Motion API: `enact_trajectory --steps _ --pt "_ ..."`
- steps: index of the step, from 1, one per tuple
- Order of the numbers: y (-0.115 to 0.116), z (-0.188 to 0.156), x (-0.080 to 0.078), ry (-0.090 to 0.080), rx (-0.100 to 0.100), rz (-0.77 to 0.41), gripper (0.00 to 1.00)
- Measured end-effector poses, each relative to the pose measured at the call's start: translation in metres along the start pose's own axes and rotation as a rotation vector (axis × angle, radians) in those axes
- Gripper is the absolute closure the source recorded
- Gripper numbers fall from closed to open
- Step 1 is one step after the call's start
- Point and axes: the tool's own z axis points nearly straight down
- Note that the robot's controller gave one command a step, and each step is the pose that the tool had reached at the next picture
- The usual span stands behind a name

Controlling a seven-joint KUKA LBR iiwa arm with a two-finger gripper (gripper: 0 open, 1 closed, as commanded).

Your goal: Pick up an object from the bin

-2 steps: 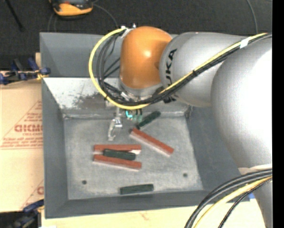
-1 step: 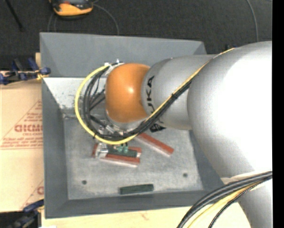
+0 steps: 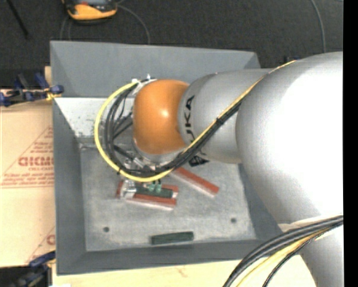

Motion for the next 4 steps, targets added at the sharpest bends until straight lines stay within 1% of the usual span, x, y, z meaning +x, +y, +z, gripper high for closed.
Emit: enact_trajectory --steps 1,2,3,4 --pt "-0.055 -0.046 -0.009 0.002 0.003 0.011 1.0" --pt "-0.083 -0.07 -0.015 -0.011 0.005 0.061 1.0" --pt "-0.065 -0.089 -0.009 0.003 0.005 0.059 1.0" --pt "-0.083 -0.142 -0.016 -0.005 0.004 0.044 1.0"
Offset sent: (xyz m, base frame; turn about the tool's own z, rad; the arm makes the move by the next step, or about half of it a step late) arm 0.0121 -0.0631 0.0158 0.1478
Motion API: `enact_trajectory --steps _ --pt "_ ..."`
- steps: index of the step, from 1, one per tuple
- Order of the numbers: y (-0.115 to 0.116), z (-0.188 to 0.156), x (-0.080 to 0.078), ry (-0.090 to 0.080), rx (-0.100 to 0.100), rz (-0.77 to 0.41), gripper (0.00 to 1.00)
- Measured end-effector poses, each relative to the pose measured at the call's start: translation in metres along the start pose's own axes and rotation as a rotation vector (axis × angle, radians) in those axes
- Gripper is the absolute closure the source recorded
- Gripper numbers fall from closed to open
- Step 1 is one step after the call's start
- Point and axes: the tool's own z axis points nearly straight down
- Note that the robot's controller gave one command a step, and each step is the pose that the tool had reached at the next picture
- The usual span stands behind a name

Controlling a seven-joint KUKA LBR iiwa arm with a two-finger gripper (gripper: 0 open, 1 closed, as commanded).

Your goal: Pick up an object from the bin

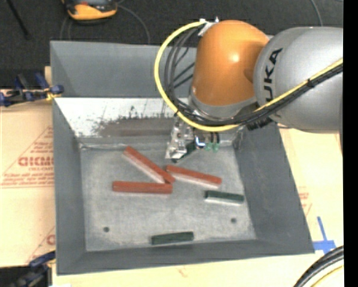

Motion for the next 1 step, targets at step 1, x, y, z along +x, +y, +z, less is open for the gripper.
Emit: enact_trajectory --steps 1 --pt "0.0022 -0.0105 -0.0015 -0.004 0.0 0.005 1.0"
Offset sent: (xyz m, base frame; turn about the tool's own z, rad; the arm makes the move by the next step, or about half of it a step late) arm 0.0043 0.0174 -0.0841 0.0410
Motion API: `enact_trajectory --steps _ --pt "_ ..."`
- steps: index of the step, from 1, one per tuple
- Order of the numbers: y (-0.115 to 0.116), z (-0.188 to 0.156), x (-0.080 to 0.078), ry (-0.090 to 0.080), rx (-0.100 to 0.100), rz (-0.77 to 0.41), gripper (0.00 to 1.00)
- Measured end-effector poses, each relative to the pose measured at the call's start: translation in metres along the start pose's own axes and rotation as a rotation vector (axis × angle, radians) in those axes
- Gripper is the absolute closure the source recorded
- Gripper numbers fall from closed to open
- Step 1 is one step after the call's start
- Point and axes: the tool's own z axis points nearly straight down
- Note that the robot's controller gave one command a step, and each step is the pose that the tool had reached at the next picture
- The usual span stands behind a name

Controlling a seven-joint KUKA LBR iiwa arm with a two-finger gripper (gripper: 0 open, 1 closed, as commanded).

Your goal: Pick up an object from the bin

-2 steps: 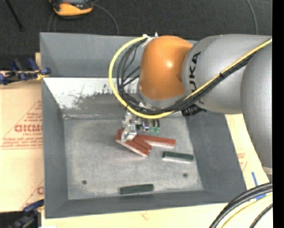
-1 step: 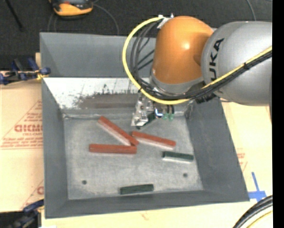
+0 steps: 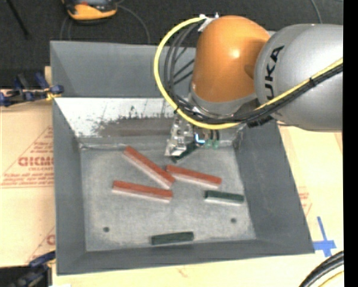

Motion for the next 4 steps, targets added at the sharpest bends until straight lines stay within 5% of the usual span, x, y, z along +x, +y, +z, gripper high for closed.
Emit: enact_trajectory --steps 1,2,3,4 --pt "0.015 0.095 -0.001 0.007 -0.001 0.034 0.0" --pt "0.015 0.094 -0.002 0.003 -0.001 0.034 0.0" --pt "0.019 0.165 -0.049 0.003 -0.004 -0.048 1.0" --pt "0.019 0.165 -0.05 0.003 -0.004 -0.047 1.0"
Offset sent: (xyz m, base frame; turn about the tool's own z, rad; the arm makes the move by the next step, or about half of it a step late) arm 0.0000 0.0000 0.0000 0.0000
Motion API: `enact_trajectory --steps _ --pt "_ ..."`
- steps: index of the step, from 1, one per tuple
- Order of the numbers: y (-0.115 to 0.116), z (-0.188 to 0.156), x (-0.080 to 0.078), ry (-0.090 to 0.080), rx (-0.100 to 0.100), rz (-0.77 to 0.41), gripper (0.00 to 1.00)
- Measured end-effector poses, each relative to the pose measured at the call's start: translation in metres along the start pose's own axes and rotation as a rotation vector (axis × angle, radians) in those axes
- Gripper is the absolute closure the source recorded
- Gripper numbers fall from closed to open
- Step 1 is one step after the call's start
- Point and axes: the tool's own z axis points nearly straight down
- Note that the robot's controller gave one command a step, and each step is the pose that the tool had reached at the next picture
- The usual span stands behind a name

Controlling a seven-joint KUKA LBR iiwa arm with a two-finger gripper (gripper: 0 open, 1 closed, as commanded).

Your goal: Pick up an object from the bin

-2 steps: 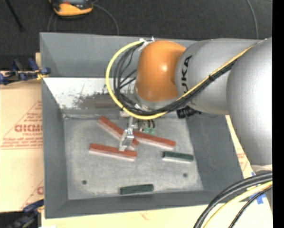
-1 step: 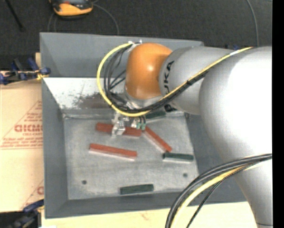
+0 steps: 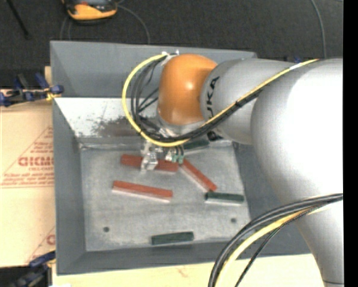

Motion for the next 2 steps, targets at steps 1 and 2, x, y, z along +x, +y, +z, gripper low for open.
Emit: enact_trajectory --steps 1,2 --pt "-0.004 -0.036 -0.001 0.004 0.003 0.017 1.0" --pt "0.001 -0.17 0.005 -0.001 0.003 0.041 1.0"
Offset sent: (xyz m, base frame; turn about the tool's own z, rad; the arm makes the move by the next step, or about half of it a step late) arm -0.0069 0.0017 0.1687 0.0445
